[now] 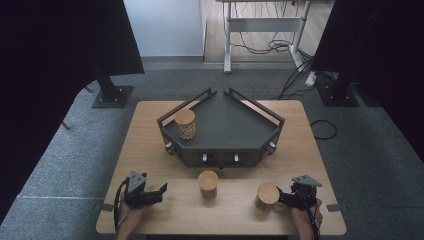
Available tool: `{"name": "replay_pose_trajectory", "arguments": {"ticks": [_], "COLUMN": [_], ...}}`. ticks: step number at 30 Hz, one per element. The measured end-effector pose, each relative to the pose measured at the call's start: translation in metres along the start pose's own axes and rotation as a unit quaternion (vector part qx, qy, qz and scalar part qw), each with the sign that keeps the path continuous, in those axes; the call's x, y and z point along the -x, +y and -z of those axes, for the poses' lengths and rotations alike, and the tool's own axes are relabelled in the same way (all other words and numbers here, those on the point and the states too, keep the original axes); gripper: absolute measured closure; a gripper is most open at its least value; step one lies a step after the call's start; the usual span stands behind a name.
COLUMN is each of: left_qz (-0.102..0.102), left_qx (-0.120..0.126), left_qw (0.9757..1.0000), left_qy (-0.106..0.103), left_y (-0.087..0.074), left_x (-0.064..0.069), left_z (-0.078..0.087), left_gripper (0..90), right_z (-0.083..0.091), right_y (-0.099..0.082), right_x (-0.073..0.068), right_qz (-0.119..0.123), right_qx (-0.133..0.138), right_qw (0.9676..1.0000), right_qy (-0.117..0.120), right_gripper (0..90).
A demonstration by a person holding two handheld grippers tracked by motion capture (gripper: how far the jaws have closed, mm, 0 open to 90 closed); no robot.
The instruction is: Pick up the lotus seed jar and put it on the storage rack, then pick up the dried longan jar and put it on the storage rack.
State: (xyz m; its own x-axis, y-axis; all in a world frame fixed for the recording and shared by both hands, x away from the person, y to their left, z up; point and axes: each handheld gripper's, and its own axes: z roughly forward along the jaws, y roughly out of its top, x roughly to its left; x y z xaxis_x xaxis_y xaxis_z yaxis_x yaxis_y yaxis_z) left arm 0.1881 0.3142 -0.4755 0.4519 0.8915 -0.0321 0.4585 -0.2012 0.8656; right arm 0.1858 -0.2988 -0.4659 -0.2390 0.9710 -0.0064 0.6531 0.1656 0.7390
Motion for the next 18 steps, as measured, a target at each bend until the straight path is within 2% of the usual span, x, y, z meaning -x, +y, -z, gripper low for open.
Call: {"name": "replay_pose_trajectory", "arguments": {"ticks": [18], "left_qz": [-0.002], "left_qx": [-0.012], "left_qw": [0.9999], "left_qy": [0.008], "left_y": [-0.0036], "left_x": [0.0029], "left_z": [-0.0036], "left_gripper": [6.3], "right_z": [0.0003], "right_y": [0.0], "right_x": [0.0018], "right_qz": [0.002], "right_qx": [0.0], "right_qw": [1.0], "right_qy": [0.005], "right_gripper": [12.1]}}
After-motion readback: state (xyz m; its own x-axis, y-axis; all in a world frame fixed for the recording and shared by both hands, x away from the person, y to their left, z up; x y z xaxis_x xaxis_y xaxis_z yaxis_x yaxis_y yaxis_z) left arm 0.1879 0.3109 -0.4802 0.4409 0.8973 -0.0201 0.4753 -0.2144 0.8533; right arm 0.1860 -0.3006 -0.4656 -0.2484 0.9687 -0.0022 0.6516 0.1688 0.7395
